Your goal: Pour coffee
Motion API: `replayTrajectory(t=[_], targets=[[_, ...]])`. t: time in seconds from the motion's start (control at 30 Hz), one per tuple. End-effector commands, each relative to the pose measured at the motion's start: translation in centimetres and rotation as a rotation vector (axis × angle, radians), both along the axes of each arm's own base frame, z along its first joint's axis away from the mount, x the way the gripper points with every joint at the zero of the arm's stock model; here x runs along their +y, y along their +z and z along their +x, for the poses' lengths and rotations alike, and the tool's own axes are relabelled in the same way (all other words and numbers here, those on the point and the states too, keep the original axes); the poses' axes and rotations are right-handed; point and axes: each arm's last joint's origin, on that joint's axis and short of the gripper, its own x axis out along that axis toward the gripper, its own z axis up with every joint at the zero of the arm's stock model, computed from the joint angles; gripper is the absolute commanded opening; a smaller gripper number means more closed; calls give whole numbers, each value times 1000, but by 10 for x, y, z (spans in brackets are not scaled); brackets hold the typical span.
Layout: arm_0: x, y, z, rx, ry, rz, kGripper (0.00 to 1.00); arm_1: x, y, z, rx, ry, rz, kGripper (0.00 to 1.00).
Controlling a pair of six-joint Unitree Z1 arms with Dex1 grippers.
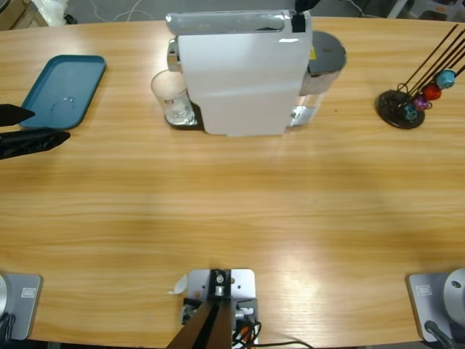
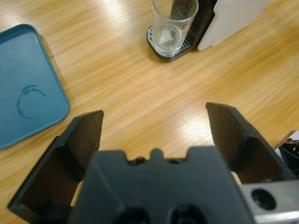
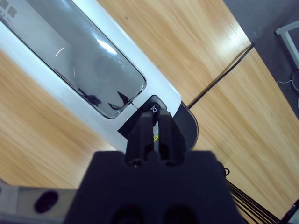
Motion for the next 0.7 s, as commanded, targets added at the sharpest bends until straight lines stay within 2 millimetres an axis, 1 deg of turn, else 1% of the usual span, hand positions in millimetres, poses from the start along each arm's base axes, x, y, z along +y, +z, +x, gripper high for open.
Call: replayTrajectory(t=[0.03, 0.27, 0.57, 0.7], targets=[[1, -8, -6, 12, -31, 1, 945, 10, -19, 16, 31, 2, -45, 0], [1, -8, -7, 10, -32, 1, 945, 12, -23, 15, 44, 10, -56, 0], [1, -8, -7, 10, -32, 1, 945, 7, -23, 9, 47, 8, -63, 0], [1, -8, -6, 10, -31, 2, 945, 2, -23, 3, 50, 5, -65, 0]])
